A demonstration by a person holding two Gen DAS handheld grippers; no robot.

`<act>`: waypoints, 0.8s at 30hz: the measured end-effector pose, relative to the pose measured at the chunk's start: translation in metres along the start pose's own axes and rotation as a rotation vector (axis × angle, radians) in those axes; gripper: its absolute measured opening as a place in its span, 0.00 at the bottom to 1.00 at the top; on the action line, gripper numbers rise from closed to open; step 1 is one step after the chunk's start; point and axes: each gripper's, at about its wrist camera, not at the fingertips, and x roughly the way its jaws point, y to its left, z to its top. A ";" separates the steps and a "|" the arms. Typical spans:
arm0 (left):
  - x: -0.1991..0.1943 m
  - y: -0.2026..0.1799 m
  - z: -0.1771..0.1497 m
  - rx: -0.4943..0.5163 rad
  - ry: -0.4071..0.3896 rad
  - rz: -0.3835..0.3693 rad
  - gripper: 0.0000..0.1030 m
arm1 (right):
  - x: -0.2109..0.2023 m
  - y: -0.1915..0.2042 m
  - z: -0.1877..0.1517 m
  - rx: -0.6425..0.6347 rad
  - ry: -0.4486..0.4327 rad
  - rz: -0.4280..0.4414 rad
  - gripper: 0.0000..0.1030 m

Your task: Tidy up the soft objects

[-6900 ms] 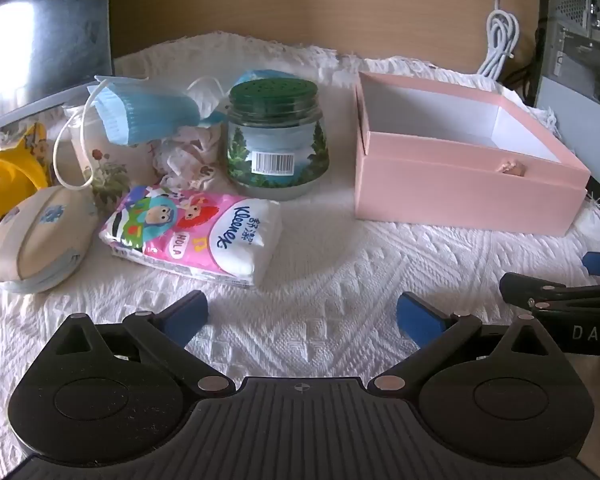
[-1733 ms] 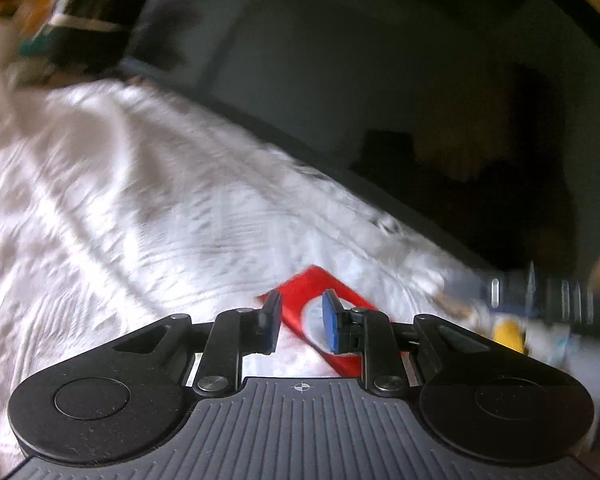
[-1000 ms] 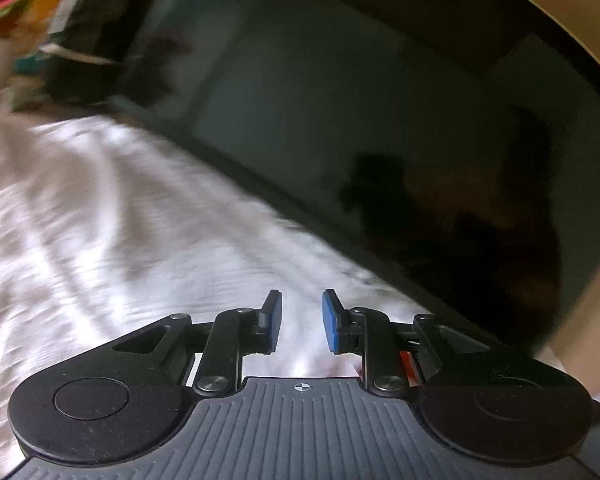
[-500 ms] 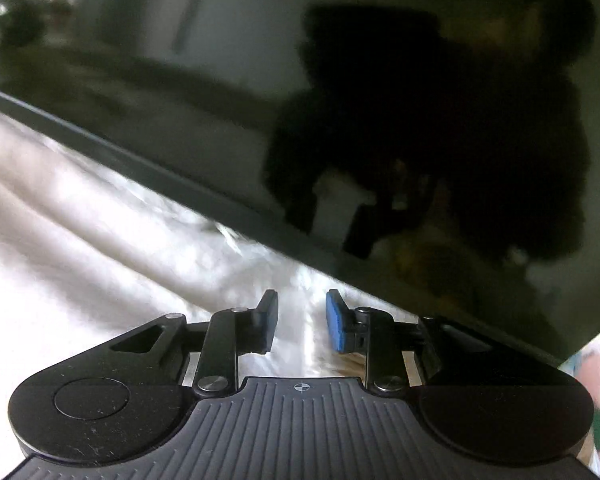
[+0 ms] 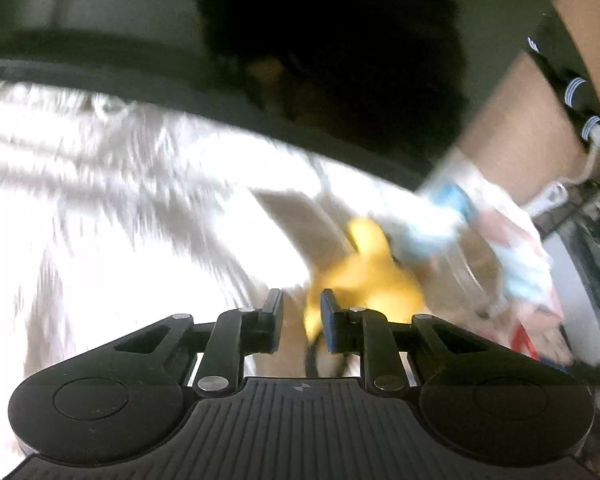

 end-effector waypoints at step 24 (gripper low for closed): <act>0.073 -0.072 -0.057 0.223 -0.020 0.185 0.24 | 0.007 -0.021 -0.032 0.027 0.069 -0.062 0.61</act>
